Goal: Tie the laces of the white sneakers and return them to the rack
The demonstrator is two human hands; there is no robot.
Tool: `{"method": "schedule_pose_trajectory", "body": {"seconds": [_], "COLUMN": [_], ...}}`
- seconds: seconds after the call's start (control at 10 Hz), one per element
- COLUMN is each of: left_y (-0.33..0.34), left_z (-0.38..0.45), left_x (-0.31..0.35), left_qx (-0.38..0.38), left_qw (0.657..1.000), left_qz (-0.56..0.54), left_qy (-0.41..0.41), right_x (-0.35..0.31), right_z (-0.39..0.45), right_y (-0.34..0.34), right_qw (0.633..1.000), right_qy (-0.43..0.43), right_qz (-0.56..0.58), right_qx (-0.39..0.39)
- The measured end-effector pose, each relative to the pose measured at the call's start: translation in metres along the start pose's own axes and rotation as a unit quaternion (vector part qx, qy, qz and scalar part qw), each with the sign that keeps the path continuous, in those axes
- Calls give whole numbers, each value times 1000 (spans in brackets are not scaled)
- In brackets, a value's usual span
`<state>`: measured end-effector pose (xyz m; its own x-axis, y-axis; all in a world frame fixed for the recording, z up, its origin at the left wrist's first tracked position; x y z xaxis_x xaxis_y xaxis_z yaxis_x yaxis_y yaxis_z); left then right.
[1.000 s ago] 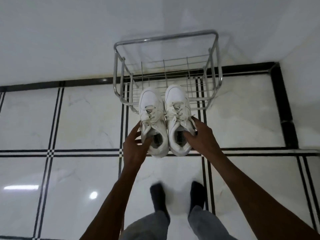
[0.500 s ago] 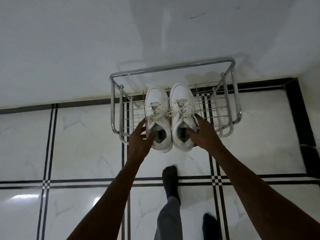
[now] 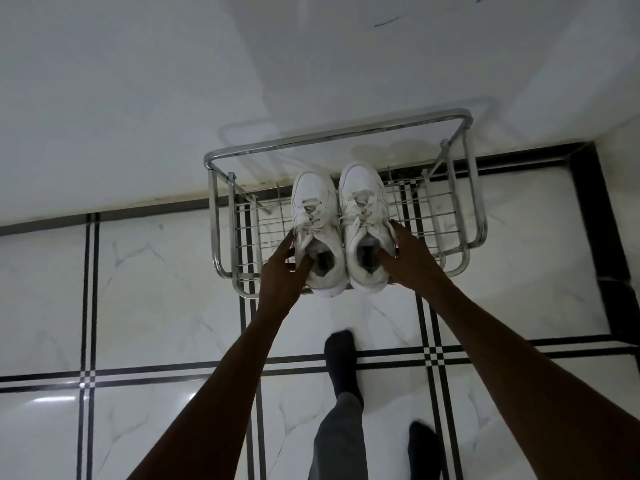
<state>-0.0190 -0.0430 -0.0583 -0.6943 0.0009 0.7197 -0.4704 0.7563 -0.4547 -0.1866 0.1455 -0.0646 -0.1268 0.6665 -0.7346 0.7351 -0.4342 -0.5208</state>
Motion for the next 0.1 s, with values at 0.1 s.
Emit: {"method": "schedule_pose_trajectory", "body": {"seconds": [0.1], "left_y": [-3], "left_z": [-10], "left_x": [6], "left_qx": [10], "left_qw": [999], "left_qz": [27], "left_qy": [-15], "right_x": [4], "right_z": [-8], "right_y": [-4], "right_qw": [997], "right_qy": [19], "right_qz": [-70], "right_qx": [29]}}
Point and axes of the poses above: each hand's wrist, its own z-axis towards the middle knuckle, its own y-axis out of the palm, x = y × z, the point moved 6 cm from there along z, towards the middle knuckle, and after that the axes turned 7 degrees about -y, right-handed, at the moved point
